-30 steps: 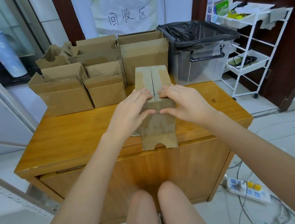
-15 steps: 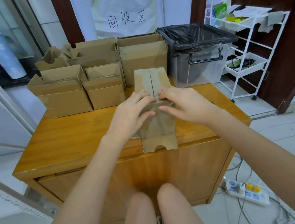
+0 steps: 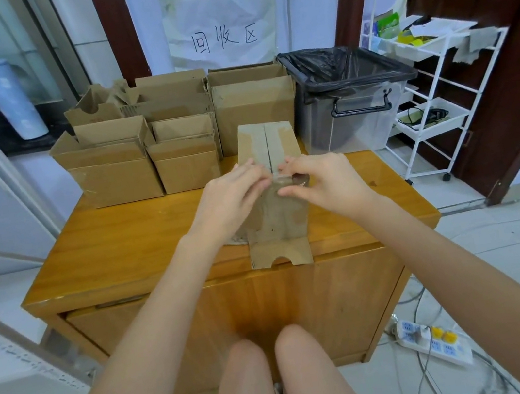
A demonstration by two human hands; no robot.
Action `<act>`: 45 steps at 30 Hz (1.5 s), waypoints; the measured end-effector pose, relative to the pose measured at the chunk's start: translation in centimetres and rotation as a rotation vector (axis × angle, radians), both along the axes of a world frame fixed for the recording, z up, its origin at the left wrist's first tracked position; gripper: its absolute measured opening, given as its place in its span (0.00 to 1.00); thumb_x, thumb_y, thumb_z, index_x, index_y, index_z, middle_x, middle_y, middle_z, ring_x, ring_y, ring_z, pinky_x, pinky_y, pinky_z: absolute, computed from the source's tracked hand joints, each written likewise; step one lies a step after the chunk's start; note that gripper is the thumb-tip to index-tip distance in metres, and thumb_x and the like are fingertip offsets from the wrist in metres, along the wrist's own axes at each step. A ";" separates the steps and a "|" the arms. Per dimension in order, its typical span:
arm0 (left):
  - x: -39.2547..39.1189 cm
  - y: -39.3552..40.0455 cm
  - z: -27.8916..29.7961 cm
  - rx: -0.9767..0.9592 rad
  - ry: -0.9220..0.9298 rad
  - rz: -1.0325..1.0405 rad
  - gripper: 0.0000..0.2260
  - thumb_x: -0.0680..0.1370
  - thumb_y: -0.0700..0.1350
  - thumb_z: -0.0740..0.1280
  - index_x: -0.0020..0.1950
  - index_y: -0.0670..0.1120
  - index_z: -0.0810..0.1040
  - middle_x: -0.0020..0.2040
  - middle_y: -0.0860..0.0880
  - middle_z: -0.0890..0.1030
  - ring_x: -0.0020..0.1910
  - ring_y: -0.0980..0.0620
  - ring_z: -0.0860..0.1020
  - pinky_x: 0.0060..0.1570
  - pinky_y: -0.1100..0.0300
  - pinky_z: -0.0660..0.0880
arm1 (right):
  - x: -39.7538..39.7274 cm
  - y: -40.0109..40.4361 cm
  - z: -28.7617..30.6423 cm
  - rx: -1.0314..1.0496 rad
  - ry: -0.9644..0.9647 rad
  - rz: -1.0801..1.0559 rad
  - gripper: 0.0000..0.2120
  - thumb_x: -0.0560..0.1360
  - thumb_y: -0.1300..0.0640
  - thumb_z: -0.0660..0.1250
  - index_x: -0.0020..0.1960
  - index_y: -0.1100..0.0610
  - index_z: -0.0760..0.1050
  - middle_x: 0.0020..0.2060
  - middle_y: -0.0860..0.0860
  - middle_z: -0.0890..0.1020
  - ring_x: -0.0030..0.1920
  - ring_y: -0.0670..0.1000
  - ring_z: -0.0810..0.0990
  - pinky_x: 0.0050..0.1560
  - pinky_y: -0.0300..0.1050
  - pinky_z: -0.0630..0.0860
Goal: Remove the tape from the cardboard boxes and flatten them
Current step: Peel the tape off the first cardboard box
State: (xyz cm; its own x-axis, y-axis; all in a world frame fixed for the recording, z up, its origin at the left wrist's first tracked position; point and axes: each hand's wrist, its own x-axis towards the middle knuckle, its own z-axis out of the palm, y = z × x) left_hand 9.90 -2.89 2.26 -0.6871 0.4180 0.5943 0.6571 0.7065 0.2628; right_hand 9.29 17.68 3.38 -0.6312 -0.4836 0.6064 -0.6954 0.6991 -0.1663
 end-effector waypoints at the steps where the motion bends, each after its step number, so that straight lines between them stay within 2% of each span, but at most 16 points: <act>1: 0.1 -0.1 0.0 0.024 -0.055 -0.003 0.13 0.80 0.51 0.62 0.58 0.45 0.79 0.60 0.46 0.81 0.68 0.48 0.72 0.68 0.49 0.69 | -0.1 0.1 0.2 -0.004 -0.015 0.010 0.13 0.71 0.50 0.73 0.51 0.58 0.82 0.46 0.54 0.85 0.49 0.56 0.84 0.45 0.56 0.81; 4: 0.5 -0.9 0.5 0.045 -0.265 -0.016 0.24 0.75 0.58 0.68 0.68 0.51 0.71 0.71 0.50 0.71 0.72 0.55 0.66 0.69 0.57 0.65 | 0.0 0.3 1.3 0.013 -0.039 0.040 0.13 0.76 0.48 0.66 0.50 0.56 0.83 0.47 0.52 0.86 0.49 0.54 0.84 0.46 0.55 0.81; 7: 0.7 -1.1 1.0 0.065 -0.355 -0.006 0.31 0.71 0.57 0.74 0.70 0.50 0.69 0.73 0.52 0.68 0.71 0.56 0.66 0.67 0.61 0.63 | -0.3 0.2 2.1 0.078 -0.059 0.025 0.25 0.77 0.39 0.54 0.47 0.54 0.84 0.41 0.51 0.86 0.45 0.52 0.84 0.42 0.51 0.80; 9: 0.6 -0.7 0.9 0.097 -0.290 0.035 0.25 0.72 0.51 0.74 0.67 0.48 0.72 0.70 0.50 0.72 0.68 0.54 0.70 0.68 0.55 0.68 | -0.7 0.2 2.1 0.116 -0.085 -0.003 0.28 0.76 0.36 0.51 0.47 0.55 0.83 0.40 0.50 0.85 0.42 0.51 0.83 0.41 0.50 0.78; 11: 0.5 -0.5 0.5 0.158 -0.235 0.018 0.18 0.73 0.46 0.73 0.61 0.47 0.75 0.64 0.49 0.77 0.66 0.53 0.73 0.66 0.51 0.70 | -0.7 0.4 2.0 0.098 -0.106 -0.003 0.24 0.78 0.39 0.55 0.49 0.54 0.83 0.41 0.51 0.85 0.41 0.50 0.83 0.42 0.51 0.78; 13: 0.3 -0.6 0.2 0.231 -0.198 -0.030 0.10 0.74 0.45 0.72 0.54 0.48 0.76 0.60 0.49 0.79 0.64 0.53 0.74 0.65 0.51 0.71 | -0.5 0.6 1.9 0.063 -0.116 -0.001 0.18 0.78 0.43 0.60 0.51 0.53 0.83 0.43 0.52 0.85 0.44 0.52 0.83 0.44 0.52 0.78; 15: 0.2 -0.8 0.4 0.248 -0.162 -0.034 0.05 0.76 0.45 0.71 0.49 0.48 0.78 0.58 0.50 0.79 0.61 0.54 0.75 0.62 0.54 0.72 | -0.3 0.6 2.1 0.056 -0.131 0.000 0.18 0.77 0.43 0.60 0.53 0.52 0.83 0.44 0.52 0.86 0.46 0.52 0.83 0.46 0.52 0.79; 17: 0.1 -1.0 0.9 0.151 -0.106 -0.002 0.05 0.77 0.46 0.69 0.49 0.46 0.80 0.57 0.50 0.77 0.58 0.54 0.75 0.59 0.56 0.72 | -0.3 0.4 2.3 0.060 -0.146 -0.011 0.21 0.76 0.40 0.59 0.52 0.53 0.83 0.44 0.52 0.86 0.44 0.51 0.83 0.45 0.51 0.79; 19: 0.3 -1.1 1.1 -0.019 0.043 0.041 0.08 0.78 0.47 0.67 0.50 0.43 0.81 0.53 0.47 0.78 0.52 0.50 0.77 0.50 0.53 0.77 | -0.3 0.2 2.5 0.057 -0.151 -0.026 0.24 0.75 0.37 0.58 0.49 0.54 0.84 0.43 0.53 0.86 0.43 0.51 0.83 0.44 0.51 0.79; 22: 0.7 -1.3 0.9 -0.175 0.253 0.070 0.15 0.79 0.48 0.59 0.49 0.40 0.81 0.44 0.44 0.79 0.42 0.46 0.78 0.32 0.50 0.78 | -0.2 -0.1 2.7 0.052 -0.154 -0.037 0.18 0.76 0.42 0.64 0.48 0.54 0.85 0.46 0.53 0.86 0.42 0.50 0.83 0.46 0.50 0.79; 24: 0.8 -1.5 0.4 -0.211 0.311 0.073 0.15 0.79 0.46 0.58 0.49 0.38 0.80 0.44 0.42 0.79 0.39 0.45 0.78 0.28 0.51 0.78 | -0.1 -0.2 2.9 0.057 -0.156 -0.033 0.14 0.75 0.44 0.67 0.48 0.53 0.85 0.47 0.53 0.86 0.44 0.50 0.83 0.48 0.49 0.78; 28: 0.9 -1.5 -0.1 -0.223 0.337 0.057 0.12 0.79 0.41 0.59 0.53 0.36 0.79 0.46 0.40 0.80 0.41 0.43 0.80 0.31 0.50 0.79 | -0.6 -0.2 2.7 0.080 -0.168 -0.049 0.21 0.75 0.40 0.63 0.49 0.56 0.84 0.46 0.54 0.86 0.45 0.52 0.83 0.49 0.51 0.78; 32: 1.7 -0.9 -0.3 -0.071 0.197 0.113 0.13 0.77 0.43 0.68 0.58 0.37 0.77 0.53 0.42 0.79 0.48 0.46 0.80 0.42 0.55 0.80 | -0.8 -0.1 2.7 0.078 -0.197 -0.055 0.30 0.73 0.35 0.56 0.48 0.60 0.83 0.43 0.55 0.85 0.43 0.53 0.82 0.47 0.53 0.77; 35: 1.8 -0.3 -0.5 0.078 0.092 0.221 0.17 0.75 0.44 0.72 0.61 0.39 0.77 0.56 0.43 0.77 0.53 0.47 0.79 0.49 0.54 0.79 | -0.8 -0.1 2.7 0.088 -0.199 -0.047 0.27 0.75 0.38 0.56 0.48 0.60 0.82 0.43 0.55 0.85 0.43 0.53 0.82 0.47 0.53 0.77; 38: 1.9 -0.3 -0.4 0.276 -0.067 0.228 0.16 0.76 0.45 0.71 0.62 0.41 0.78 0.54 0.47 0.77 0.53 0.50 0.78 0.56 0.53 0.77 | -0.7 -0.2 2.8 0.085 -0.219 -0.049 0.26 0.75 0.38 0.57 0.48 0.58 0.83 0.44 0.54 0.85 0.44 0.52 0.82 0.48 0.53 0.77; 45: 2.4 -0.6 0.0 0.161 -0.033 0.204 0.13 0.79 0.43 0.66 0.62 0.40 0.78 0.52 0.46 0.79 0.50 0.49 0.79 0.53 0.51 0.78 | -0.8 -0.2 3.0 0.090 -0.226 -0.056 0.22 0.77 0.43 0.62 0.50 0.60 0.83 0.44 0.55 0.85 0.45 0.54 0.82 0.50 0.53 0.76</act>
State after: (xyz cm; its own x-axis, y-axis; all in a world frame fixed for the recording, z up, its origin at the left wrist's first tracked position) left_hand 12.25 -3.45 2.30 -0.7678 0.1704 0.6176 0.4944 0.7706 0.4021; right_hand 8.47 17.53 6.36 -0.7732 -0.4896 0.4030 -0.6072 0.7548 -0.2480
